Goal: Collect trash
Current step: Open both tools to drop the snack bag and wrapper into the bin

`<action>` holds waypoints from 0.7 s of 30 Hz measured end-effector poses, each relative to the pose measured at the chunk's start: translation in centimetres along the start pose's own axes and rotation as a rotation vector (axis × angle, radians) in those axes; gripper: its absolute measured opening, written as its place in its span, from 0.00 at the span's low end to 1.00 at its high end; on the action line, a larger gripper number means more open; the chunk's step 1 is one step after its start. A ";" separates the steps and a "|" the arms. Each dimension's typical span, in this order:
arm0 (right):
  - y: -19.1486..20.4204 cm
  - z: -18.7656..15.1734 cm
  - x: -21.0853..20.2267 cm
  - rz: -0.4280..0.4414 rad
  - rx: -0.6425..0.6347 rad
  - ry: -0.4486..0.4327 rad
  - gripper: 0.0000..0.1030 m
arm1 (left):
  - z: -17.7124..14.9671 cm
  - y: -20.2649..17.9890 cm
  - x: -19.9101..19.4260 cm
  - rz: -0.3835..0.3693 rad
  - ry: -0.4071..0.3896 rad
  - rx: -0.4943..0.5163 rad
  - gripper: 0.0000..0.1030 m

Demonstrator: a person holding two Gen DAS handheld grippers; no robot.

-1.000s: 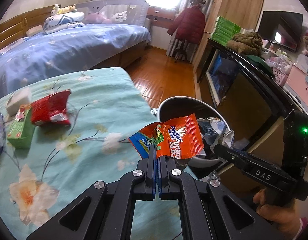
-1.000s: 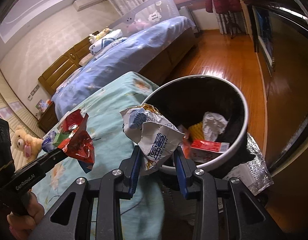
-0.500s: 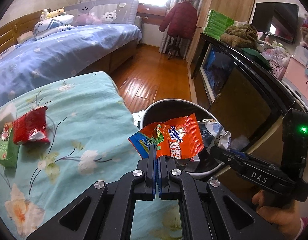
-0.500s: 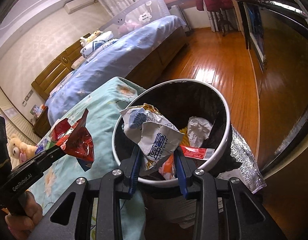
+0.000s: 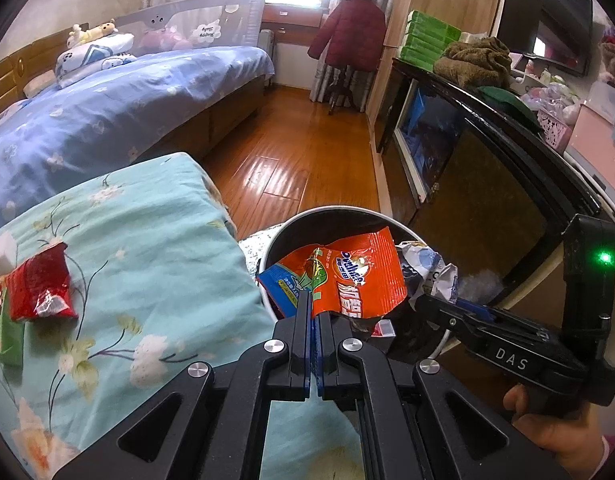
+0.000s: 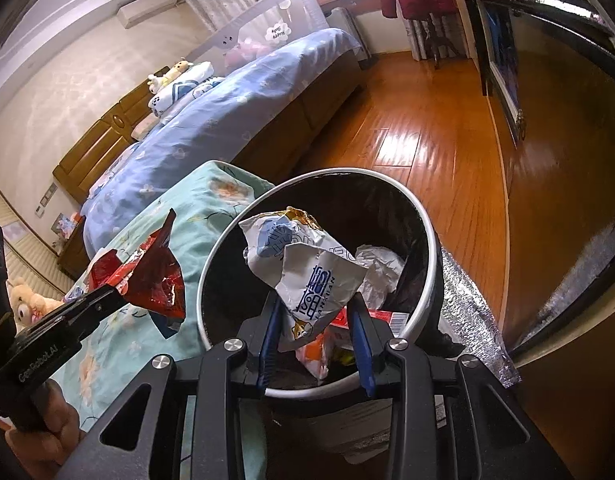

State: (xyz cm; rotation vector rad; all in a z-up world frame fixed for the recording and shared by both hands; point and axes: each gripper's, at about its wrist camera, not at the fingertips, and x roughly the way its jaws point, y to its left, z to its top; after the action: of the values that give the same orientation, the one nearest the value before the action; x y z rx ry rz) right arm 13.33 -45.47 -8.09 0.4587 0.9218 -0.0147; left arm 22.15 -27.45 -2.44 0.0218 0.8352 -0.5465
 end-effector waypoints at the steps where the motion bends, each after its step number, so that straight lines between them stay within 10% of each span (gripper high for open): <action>1: -0.1 0.1 0.1 -0.002 0.000 0.000 0.32 | 0.1 -0.1 0.2 0.001 0.001 0.001 0.00; 21: -0.6 1.5 1.4 -0.012 0.022 0.030 0.45 | 1.6 -1.5 3.0 -0.013 0.047 0.018 0.09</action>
State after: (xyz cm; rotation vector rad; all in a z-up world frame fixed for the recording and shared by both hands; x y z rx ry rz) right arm 15.23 -46.35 -8.61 0.4750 0.9549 -0.0285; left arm 24.18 -30.40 -3.20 0.0461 0.8766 -0.5676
